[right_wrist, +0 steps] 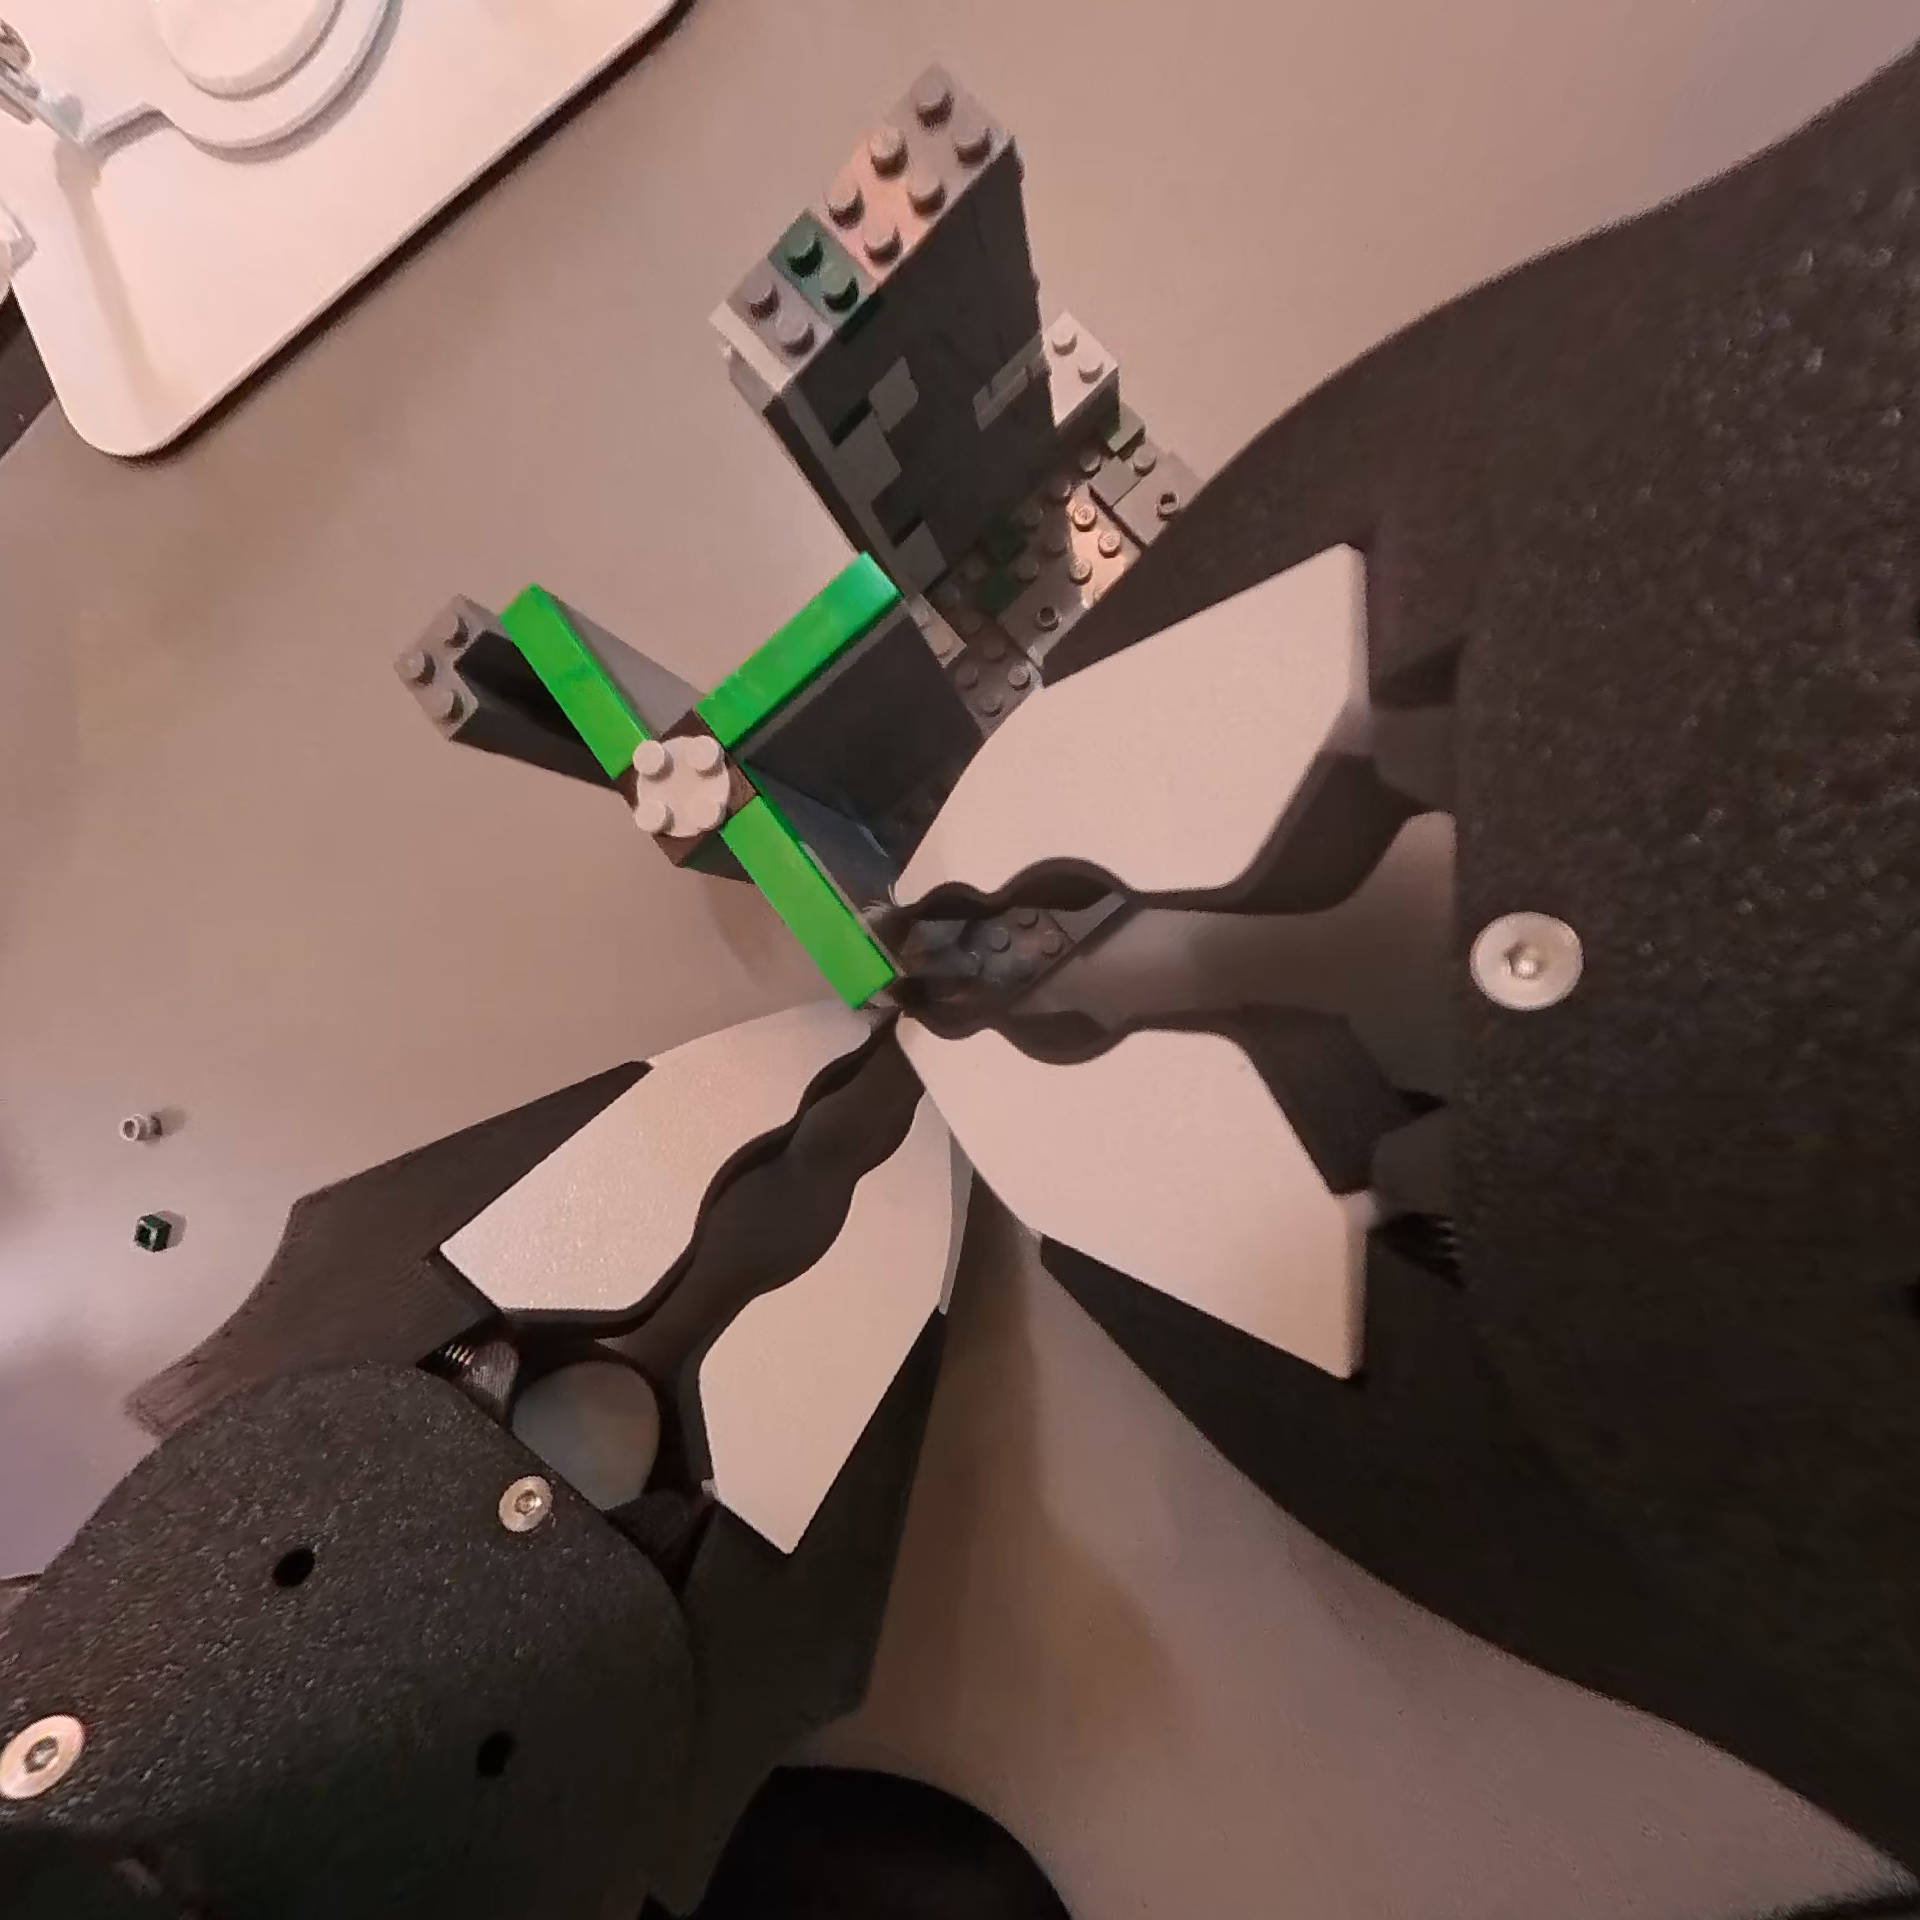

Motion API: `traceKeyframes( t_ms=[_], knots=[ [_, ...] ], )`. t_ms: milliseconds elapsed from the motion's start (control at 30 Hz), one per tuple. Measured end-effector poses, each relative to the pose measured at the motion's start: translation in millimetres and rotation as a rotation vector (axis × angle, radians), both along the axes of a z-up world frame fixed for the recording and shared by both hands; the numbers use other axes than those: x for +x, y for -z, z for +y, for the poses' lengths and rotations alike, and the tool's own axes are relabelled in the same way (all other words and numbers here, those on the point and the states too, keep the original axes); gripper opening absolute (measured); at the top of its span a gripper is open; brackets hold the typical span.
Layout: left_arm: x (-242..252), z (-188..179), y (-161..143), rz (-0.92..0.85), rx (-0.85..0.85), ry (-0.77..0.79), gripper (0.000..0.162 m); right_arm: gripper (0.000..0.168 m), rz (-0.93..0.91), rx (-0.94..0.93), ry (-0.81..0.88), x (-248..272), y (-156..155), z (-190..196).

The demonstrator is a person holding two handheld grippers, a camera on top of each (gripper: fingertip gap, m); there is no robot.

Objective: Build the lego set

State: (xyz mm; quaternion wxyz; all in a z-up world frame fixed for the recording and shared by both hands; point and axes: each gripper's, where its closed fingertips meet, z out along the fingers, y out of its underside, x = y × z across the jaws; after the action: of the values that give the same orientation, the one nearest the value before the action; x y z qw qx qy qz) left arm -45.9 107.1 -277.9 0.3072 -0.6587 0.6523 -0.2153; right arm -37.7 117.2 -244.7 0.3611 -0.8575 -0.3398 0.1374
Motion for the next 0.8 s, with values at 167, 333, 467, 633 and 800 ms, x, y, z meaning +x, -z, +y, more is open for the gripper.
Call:
traceKeyframes(
  t_ms=[167, 333, 467, 633, 800],
  knots=[
    [-0.2, -0.2, 0.0, -0.008, -0.008, -0.002, 0.012, 0.014, -0.010, 0.004, -0.021, 0.3, 0.7, -0.7],
    [-0.2, -0.4, -0.1, -0.014, -0.008, -0.003, 0.012, 0.013, -0.014, 0.008, -0.037, 0.7, 0.9, -1.1],
    [0.8, -1.0, -0.2, -0.016, -0.007, 0.001, 0.012, 0.013, -0.030, -0.009, -0.054, 3.1, -3.1, -0.2],
    [0.8, -1.0, -0.3, -0.020, -0.007, 0.001, 0.012, 0.012, -0.080, -0.030, -0.099, 3.0, -0.4, -1.5],
    [0.6, -0.8, -0.2, -0.022, -0.006, 0.001, 0.011, 0.006, -0.091, -0.020, -0.103, 3.8, 3.6, -4.4]
  ],
)
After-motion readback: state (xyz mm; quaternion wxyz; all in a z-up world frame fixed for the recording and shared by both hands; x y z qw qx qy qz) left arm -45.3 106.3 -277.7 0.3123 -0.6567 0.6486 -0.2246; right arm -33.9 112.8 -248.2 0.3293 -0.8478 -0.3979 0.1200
